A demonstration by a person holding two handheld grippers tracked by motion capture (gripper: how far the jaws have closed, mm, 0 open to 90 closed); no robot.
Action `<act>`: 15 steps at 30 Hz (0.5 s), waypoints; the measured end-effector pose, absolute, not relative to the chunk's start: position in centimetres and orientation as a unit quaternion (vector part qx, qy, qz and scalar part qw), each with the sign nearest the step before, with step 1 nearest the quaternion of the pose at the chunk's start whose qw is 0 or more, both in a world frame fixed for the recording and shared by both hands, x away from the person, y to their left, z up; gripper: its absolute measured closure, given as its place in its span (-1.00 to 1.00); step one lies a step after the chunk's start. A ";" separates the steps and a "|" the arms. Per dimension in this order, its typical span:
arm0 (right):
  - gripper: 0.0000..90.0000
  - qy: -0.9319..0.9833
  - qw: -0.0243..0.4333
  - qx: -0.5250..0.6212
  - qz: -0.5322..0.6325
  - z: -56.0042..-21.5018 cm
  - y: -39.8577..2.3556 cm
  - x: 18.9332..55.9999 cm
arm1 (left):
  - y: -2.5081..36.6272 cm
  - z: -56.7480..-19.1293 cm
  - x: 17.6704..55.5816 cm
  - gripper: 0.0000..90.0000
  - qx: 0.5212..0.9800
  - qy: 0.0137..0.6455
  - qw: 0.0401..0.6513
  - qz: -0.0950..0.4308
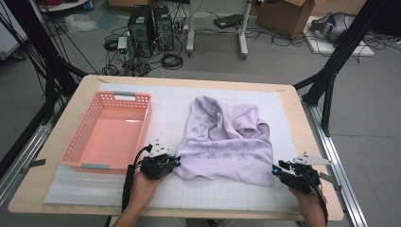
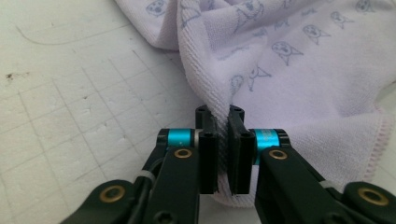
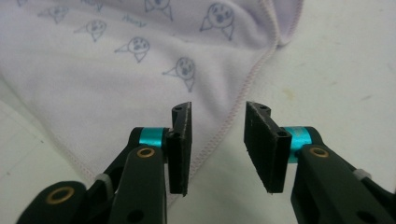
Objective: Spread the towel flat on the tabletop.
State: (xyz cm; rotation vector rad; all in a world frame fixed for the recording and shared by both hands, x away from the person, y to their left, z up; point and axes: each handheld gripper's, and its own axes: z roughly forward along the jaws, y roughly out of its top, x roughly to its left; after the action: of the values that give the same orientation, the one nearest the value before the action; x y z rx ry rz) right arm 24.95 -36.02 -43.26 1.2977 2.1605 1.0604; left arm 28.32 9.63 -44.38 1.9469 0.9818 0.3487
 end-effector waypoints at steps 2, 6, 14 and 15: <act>0.42 0.771 0.202 0.468 0.381 -43.2 -36.4 24.8 | 9.9 -44.3 28.2 0.34 0.775 0.416 0.452 0.148; 0.51 0.767 0.209 0.472 0.381 -42.7 -37.4 24.6 | 10.4 -44.1 27.7 0.10 0.770 0.417 0.459 0.149; 0.38 0.779 0.182 0.460 0.385 -43.4 -36.8 24.9 | 9.2 -45.0 27.7 0.00 0.786 0.406 0.455 0.101; 0.37 0.784 0.179 0.453 0.384 -43.5 -36.4 25.0 | 8.7 -45.1 27.7 -0.01 0.794 0.399 0.447 0.102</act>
State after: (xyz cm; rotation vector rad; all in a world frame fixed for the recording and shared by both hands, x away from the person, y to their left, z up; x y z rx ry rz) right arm 24.98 -36.38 -43.46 1.2807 2.2174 1.0867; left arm 27.70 8.70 -45.11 1.9666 0.9870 0.2514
